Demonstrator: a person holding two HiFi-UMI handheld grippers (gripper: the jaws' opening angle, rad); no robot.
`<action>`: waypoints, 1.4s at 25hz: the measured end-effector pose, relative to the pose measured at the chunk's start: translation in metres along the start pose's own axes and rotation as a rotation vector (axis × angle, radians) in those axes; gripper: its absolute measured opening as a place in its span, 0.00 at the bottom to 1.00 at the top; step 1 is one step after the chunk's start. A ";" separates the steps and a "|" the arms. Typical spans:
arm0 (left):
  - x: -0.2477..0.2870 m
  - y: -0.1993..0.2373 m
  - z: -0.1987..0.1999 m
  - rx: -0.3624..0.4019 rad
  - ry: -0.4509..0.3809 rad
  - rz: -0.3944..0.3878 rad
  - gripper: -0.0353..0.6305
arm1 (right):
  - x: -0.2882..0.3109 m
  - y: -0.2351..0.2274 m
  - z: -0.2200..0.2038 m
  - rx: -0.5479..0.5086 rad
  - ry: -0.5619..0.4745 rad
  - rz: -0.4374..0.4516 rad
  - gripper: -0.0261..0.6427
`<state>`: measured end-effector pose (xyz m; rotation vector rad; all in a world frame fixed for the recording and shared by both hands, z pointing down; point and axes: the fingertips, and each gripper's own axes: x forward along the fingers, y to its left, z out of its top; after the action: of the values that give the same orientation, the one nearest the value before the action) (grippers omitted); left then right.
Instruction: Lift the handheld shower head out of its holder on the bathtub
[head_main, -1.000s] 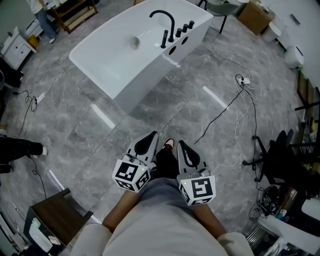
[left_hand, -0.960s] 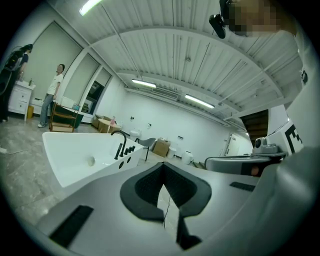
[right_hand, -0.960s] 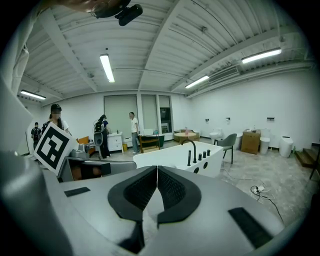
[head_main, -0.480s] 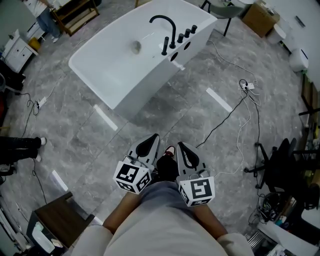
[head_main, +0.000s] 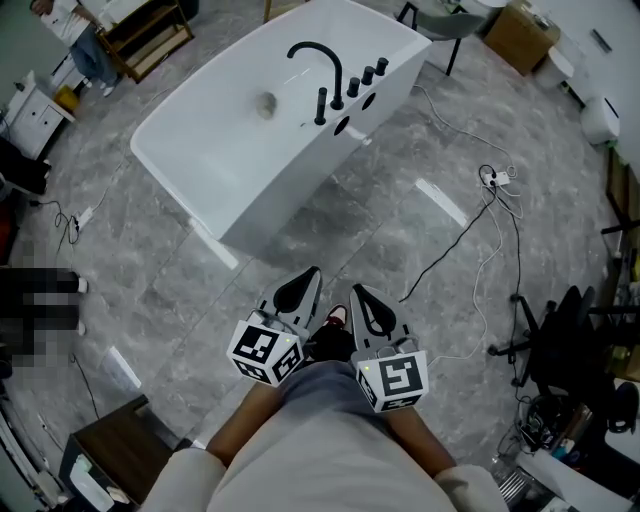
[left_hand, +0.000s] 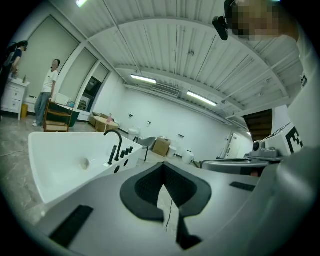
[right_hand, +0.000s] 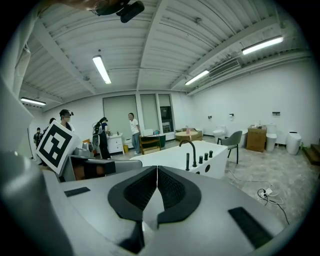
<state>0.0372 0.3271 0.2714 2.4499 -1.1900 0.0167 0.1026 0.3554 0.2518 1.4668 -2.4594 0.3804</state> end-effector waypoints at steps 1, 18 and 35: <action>0.007 -0.001 0.001 0.003 0.000 -0.001 0.06 | 0.002 -0.006 0.002 0.000 -0.002 0.004 0.07; 0.071 -0.023 0.019 0.044 -0.032 0.021 0.06 | 0.015 -0.070 0.017 0.044 -0.057 0.016 0.07; 0.102 -0.023 0.019 0.029 -0.013 -0.029 0.06 | 0.028 -0.091 0.020 0.069 -0.064 0.004 0.07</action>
<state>0.1162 0.2561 0.2650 2.4955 -1.1668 0.0096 0.1687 0.2834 0.2518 1.5237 -2.5231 0.4290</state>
